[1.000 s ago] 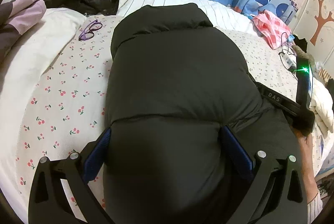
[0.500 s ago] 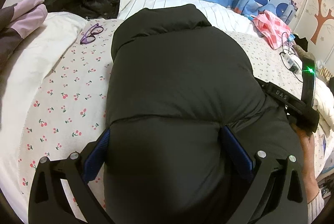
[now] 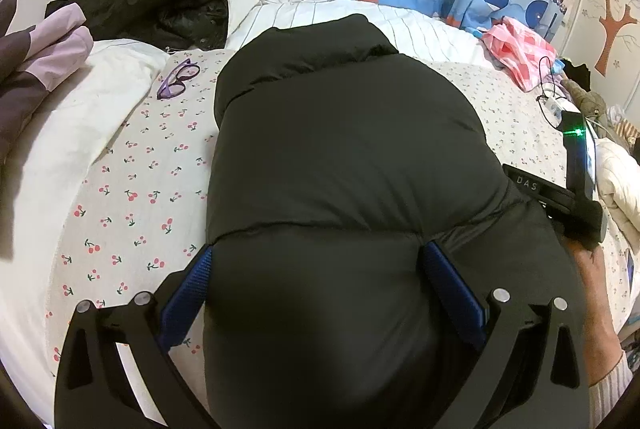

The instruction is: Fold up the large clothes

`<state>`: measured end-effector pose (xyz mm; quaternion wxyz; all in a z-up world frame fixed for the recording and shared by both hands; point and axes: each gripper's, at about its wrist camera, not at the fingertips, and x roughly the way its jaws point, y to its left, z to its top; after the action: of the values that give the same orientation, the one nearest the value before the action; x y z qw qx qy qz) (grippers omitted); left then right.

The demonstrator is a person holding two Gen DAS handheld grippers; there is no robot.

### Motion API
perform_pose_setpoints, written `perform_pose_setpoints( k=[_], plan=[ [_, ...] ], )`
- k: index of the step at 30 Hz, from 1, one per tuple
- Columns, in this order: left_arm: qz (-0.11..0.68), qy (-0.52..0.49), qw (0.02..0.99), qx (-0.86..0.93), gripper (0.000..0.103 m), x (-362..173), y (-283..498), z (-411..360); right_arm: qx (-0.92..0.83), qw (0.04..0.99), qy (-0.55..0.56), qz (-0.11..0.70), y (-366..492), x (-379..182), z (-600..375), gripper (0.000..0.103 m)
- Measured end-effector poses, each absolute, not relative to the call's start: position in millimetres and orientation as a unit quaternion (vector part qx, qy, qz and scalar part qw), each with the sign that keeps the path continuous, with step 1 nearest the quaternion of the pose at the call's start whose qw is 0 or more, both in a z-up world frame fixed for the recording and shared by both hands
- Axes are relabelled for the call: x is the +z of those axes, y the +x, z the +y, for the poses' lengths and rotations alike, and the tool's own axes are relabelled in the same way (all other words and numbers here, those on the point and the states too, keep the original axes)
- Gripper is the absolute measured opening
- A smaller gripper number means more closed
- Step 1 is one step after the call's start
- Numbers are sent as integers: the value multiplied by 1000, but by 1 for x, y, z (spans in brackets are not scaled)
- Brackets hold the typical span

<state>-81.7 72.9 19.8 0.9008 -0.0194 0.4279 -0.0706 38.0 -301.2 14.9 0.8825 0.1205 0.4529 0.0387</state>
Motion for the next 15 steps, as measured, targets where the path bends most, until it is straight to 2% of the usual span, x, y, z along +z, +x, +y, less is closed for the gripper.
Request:
perform_pose_setpoints(
  k=[4,7,10,13,15],
  plan=[
    [422,-8,904,-64,97,21,-85,72,35,902,109,417,20,42,-304,96],
    [414,4,908,-63,97,26,-89,67,59,928,107,352,-28,85,-310,96],
    [401,21,914,-60,97,31,-95,64,89,939,96,317,-67,99,-300,96],
    [388,36,919,-59,97,36,-102,60,111,909,43,400,-74,58,-267,96],
    [374,36,925,-57,97,42,-107,62,122,894,63,427,-71,44,-262,96]
  ],
)
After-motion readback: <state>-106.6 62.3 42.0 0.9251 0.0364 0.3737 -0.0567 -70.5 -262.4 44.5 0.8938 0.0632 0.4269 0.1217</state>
